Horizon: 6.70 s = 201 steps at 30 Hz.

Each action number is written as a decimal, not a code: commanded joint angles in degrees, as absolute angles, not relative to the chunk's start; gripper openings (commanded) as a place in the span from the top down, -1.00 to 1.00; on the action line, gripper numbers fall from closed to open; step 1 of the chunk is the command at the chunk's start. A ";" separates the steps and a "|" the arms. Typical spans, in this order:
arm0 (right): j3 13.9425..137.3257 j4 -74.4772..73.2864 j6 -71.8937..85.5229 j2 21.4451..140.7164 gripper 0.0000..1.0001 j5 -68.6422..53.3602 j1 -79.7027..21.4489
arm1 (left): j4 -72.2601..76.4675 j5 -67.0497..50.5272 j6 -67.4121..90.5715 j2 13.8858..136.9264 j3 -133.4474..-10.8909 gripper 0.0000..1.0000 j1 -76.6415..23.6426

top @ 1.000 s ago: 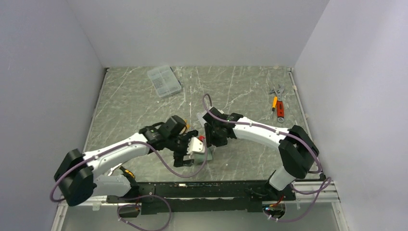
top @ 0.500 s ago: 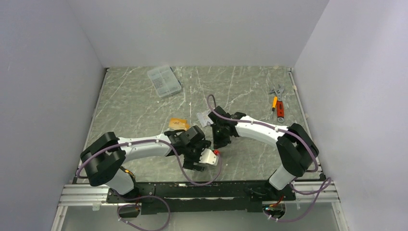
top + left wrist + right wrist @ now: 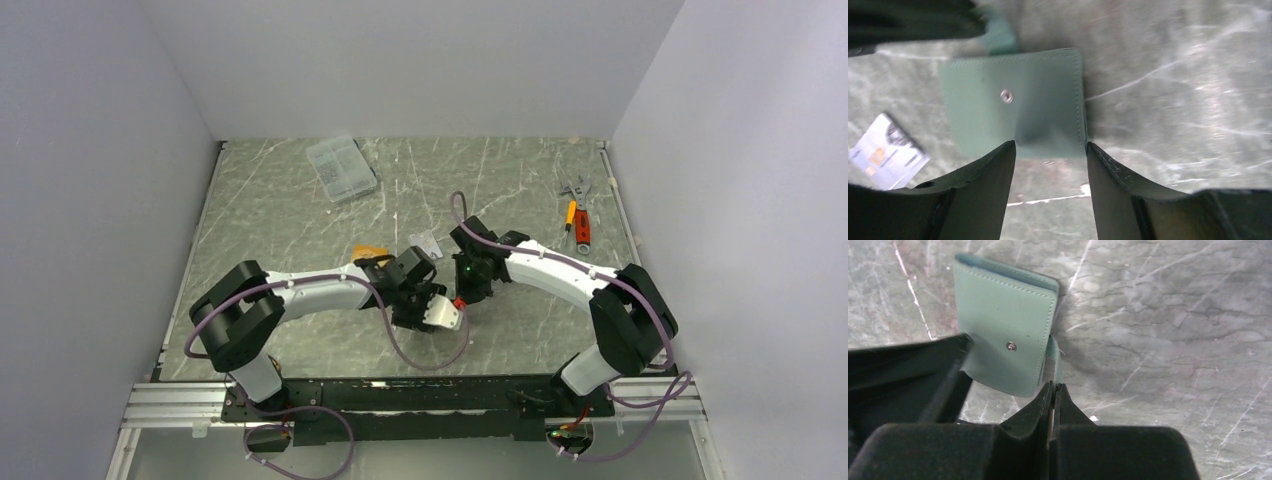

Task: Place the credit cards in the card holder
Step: Close the card holder at the center of the board, then reset both arms

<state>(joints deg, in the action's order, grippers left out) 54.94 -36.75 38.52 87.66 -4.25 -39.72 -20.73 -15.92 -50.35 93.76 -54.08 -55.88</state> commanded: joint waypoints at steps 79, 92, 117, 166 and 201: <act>56.45 -27.98 48.02 96.27 1.00 -12.60 -34.77 | -24.16 -22.96 -56.42 97.62 -59.84 -0.21 -52.89; 56.81 -27.23 48.15 98.51 1.00 -11.32 -34.46 | -30.01 -25.84 -55.24 95.64 -64.84 -0.32 -48.32; 54.85 -27.74 47.89 101.53 1.00 -8.83 -32.32 | -55.42 -41.98 -56.18 90.22 -82.63 -0.99 -18.57; 43.70 -14.15 47.42 91.91 0.23 -14.01 -30.32 | -65.03 -54.68 -55.74 81.27 -81.73 -0.99 18.05; 57.36 -14.42 21.73 76.69 -0.99 22.56 -22.16 | -7.72 -46.91 -9.68 65.06 -46.41 -0.99 19.28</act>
<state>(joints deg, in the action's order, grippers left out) 64.16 -20.21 29.50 82.11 -2.02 -24.77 -25.74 -50.61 -16.58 67.05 -51.62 20.36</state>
